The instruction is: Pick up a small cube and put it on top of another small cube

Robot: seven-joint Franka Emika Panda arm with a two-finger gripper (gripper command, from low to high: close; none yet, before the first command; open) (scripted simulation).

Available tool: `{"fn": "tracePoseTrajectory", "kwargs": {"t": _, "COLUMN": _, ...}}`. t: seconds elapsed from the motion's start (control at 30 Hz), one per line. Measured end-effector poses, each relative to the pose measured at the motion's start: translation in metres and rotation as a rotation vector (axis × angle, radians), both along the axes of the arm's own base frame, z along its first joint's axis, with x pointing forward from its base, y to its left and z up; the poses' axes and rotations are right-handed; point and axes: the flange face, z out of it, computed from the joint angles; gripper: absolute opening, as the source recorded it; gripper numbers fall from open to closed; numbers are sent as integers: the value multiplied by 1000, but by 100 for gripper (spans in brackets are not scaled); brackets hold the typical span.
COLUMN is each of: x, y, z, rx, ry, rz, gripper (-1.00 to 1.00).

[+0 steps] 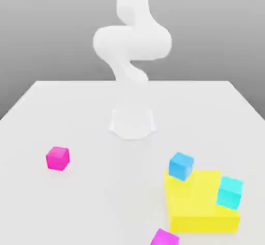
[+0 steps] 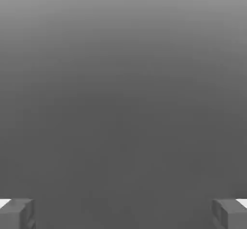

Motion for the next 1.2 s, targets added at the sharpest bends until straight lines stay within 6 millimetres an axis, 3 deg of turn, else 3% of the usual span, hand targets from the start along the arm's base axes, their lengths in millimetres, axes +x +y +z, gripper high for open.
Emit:
{"fn": "tracePoseTrajectory", "kwargs": {"t": 0.13, "x": 27, "y": -59, "z": -95, "rx": 113, "ry": 119, "rz": -270, "gripper": 0}}
{"fn": "tracePoseTrajectory", "kwargs": {"t": 0.3, "x": 18, "y": -128, "z": -207, "rx": 250, "ry": 241, "rz": -599, "gripper": 0}}
{"fn": "tracePoseTrajectory", "kwargs": {"t": 0.5, "x": -41, "y": -190, "z": -333, "rx": 416, "ry": 365, "rz": -1007, "gripper": 0}}
{"fn": "tracePoseTrajectory", "kwargs": {"t": 0.6, "x": -84, "y": -205, "z": -389, "rx": 500, "ry": 421, "rz": -1215, "gripper": 0}}
{"fn": "tracePoseTrajectory", "kwargs": {"t": 0.7, "x": -133, "y": -209, "z": -439, "rx": 584, "ry": 474, "rz": -1425, "gripper": 0}}
{"fn": "tracePoseTrajectory", "kwargs": {"t": 0.73, "x": -148, "y": -208, "z": -453, "rx": 609, "ry": 489, "rz": -1489, "gripper": 0}}
{"fn": "tracePoseTrajectory", "kwargs": {"t": 0.8, "x": -159, "y": -207, "z": -472, "rx": 626, "ry": 500, "rz": -1539, "gripper": 0}}
{"fn": "tracePoseTrajectory", "kwargs": {"t": 1.03, "x": -163, "y": -207, "z": -525, "rx": 629, "ry": 505, "rz": -1554, "gripper": 0}}
{"fn": "tracePoseTrajectory", "kwargs": {"t": 1.07, "x": -163, "y": -206, "z": -530, "rx": 631, "ry": 505, "rz": -1554, "gripper": -100}}
{"fn": "tracePoseTrajectory", "kwargs": {"t": 1.2, "x": -163, "y": -206, "z": -530, "rx": 631, "ry": 503, "rz": -1554, "gripper": -100}}
